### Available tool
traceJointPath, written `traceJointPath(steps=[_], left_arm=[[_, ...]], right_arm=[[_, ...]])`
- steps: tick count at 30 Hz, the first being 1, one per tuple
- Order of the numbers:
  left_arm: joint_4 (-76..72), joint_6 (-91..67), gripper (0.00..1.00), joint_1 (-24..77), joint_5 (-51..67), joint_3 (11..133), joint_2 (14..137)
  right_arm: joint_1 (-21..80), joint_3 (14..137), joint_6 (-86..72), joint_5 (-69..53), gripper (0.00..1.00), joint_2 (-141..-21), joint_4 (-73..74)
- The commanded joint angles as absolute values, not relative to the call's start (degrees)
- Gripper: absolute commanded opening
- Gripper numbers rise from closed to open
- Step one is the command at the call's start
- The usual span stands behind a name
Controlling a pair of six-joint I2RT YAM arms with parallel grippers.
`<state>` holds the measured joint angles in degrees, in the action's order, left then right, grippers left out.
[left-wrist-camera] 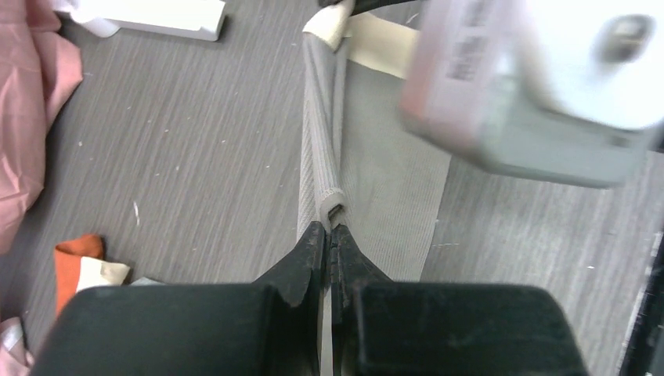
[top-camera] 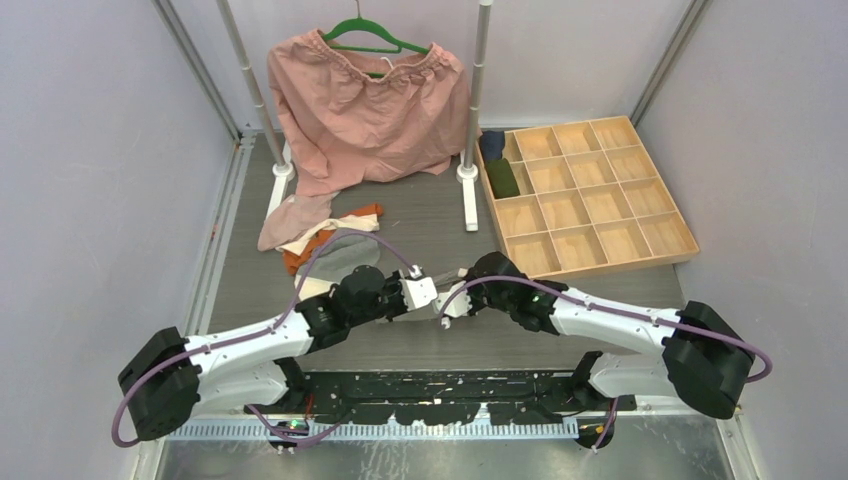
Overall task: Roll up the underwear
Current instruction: Fold the underwear at the center of the board.
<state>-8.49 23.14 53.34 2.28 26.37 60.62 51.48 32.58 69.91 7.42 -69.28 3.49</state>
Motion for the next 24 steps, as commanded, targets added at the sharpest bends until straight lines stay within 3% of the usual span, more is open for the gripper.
traceJointPath(steps=[1,9,16,24], left_arm=[[-2.6,20.5,0.01,55.9,2.5,27.0,59.2],[2.9,24.9,0.0,58.6,-1.7,32.7,69.3],[-14.0,31.9,0.01,58.5,-1.3,29.8,75.3],[-17.8,32.2,0.01,58.5,5.0,28.2,77.7]], right_arm=[[48.6,32.8,67.2,6.7,0.01,-68.9,4.5],[42.4,34.0,67.4,-3.8,0.01,-70.2,4.2],[34.7,37.1,68.7,-11.0,0.01,-73.6,2.7],[31.5,39.1,68.9,-14.6,0.01,-76.9,3.7]])
